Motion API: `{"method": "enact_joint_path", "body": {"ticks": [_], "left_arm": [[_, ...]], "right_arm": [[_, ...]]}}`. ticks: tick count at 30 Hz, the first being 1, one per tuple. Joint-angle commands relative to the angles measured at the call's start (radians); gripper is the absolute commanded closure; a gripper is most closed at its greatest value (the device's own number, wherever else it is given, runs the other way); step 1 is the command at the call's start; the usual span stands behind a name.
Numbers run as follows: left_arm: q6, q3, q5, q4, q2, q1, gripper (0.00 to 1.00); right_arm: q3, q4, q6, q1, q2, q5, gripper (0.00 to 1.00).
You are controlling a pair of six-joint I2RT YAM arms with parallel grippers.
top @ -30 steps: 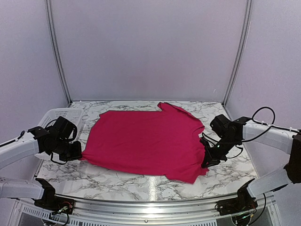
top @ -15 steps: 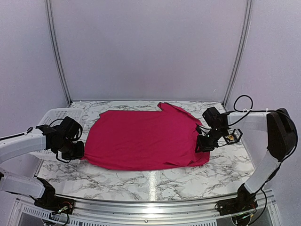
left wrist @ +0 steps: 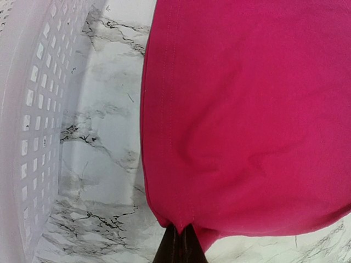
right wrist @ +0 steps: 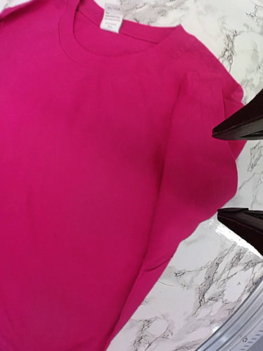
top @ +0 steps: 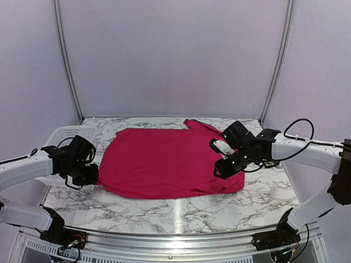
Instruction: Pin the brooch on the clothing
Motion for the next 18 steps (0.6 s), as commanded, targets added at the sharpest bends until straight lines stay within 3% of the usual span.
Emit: {"method": "enact_joint_path", "body": {"ticks": [1, 5, 10, 18], "left_arm": [[0.016, -0.009, 0.017, 0.006, -0.006, 0.0, 0.98], [0.006, -0.016, 0.025, 0.007, -0.013, 0.0, 0.98], [-0.016, -0.031, 0.043, 0.006, -0.029, 0.0, 0.98], [-0.012, -0.033, 0.049, 0.005, -0.031, 0.0, 0.98]], "right_arm": [[-0.006, -0.019, 0.038, 0.035, 0.038, 0.022, 0.58], [-0.045, 0.021, 0.059, 0.057, 0.075, -0.015, 0.53], [-0.082, 0.024, 0.089, 0.063, 0.108, -0.05, 0.55], [-0.101, 0.019, 0.104, 0.063, 0.113, -0.059, 0.96]]}}
